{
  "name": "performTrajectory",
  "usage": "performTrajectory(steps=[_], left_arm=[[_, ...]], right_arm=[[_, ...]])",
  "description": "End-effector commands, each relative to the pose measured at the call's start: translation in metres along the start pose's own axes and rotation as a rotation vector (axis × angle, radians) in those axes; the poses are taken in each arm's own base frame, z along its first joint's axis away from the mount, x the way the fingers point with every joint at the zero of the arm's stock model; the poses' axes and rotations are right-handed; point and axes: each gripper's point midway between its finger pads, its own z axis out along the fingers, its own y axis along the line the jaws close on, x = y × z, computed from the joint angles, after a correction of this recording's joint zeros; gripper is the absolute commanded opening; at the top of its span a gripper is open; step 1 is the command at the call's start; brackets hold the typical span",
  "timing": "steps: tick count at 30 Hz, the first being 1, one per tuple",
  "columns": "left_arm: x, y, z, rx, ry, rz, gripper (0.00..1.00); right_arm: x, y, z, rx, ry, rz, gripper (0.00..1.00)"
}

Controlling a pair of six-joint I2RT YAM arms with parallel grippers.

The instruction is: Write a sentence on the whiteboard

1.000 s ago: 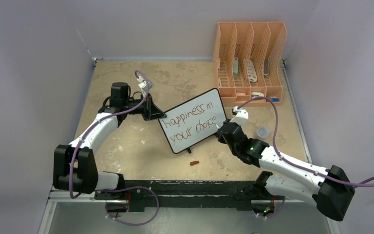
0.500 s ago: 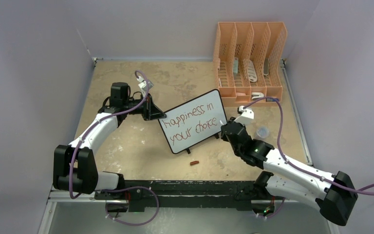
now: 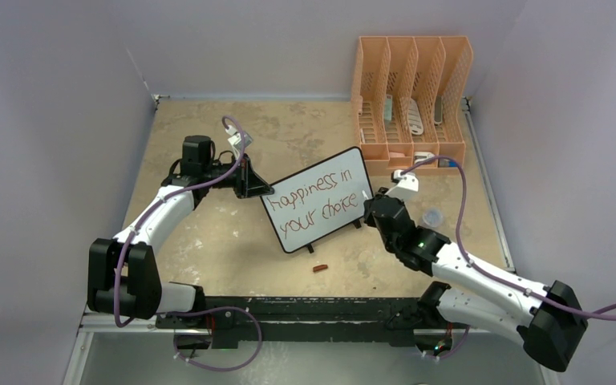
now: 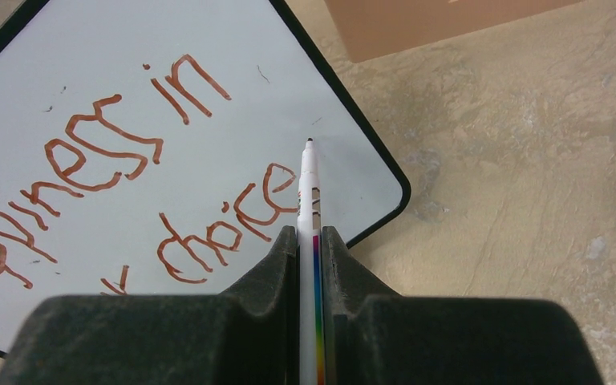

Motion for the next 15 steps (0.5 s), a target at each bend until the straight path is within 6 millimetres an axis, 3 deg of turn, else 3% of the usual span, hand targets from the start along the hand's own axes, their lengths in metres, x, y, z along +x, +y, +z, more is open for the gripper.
performTrajectory(steps=[1,15], left_arm=[[0.0116,0.0295,-0.0021,-0.143,0.030,-0.002,0.00],[0.0115,0.0287,-0.0022,-0.140,0.031,-0.001,0.00]], right_arm=[[-0.0133,0.0104,0.0041,-0.030,-0.040,0.015,0.00],[-0.0082,0.0185,0.0080,-0.074,-0.006,-0.010,0.00]])
